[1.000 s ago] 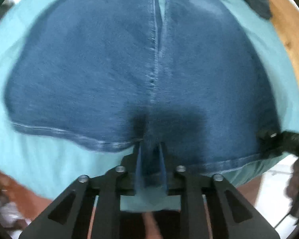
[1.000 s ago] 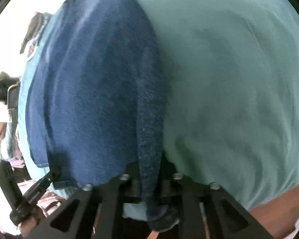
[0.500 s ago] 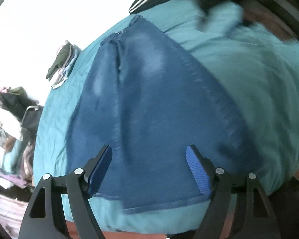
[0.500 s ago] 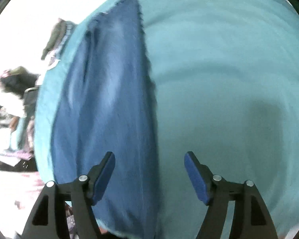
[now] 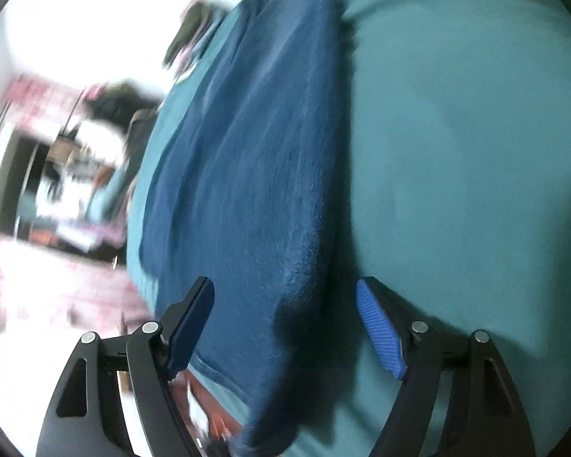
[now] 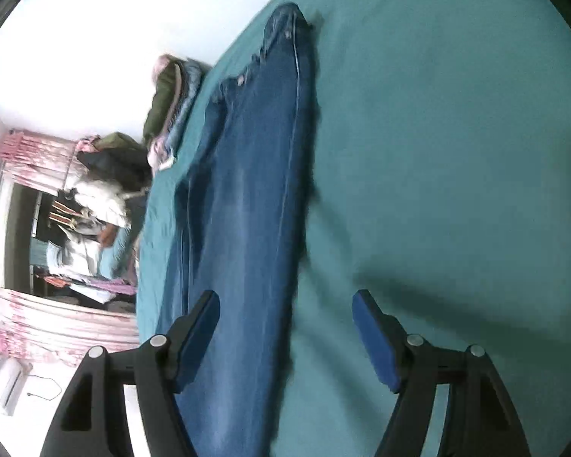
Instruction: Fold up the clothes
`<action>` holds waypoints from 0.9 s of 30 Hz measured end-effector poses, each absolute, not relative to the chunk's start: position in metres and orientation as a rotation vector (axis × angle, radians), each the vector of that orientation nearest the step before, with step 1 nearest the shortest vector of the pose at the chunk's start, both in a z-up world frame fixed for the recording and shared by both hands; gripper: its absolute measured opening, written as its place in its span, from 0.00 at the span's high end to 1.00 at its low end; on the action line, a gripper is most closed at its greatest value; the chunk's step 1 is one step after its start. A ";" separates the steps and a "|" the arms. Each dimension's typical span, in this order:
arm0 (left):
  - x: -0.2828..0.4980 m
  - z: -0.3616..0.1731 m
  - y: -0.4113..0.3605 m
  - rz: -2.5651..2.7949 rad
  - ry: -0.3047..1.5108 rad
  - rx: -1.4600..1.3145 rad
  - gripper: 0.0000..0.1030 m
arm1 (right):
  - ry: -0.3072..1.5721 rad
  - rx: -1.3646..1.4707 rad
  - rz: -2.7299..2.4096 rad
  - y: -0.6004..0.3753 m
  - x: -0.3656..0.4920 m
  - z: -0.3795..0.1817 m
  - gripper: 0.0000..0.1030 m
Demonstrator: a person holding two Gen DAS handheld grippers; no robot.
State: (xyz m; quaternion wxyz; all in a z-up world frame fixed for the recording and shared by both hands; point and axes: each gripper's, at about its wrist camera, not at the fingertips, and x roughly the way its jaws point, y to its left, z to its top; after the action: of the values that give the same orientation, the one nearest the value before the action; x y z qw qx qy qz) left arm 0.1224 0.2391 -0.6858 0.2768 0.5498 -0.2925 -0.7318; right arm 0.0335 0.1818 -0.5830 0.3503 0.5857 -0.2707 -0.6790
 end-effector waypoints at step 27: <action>0.114 -0.572 0.060 -2.034 -0.062 1.438 0.96 | -0.649 1.267 -1.947 0.049 -0.129 -0.535 0.94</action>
State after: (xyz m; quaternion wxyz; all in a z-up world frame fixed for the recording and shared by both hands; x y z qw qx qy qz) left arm 0.1143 0.0596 -0.5723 0.3193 0.5468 -0.0235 -0.7736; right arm -0.1289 0.0486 -0.5354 0.3571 0.4907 -0.2514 -0.7540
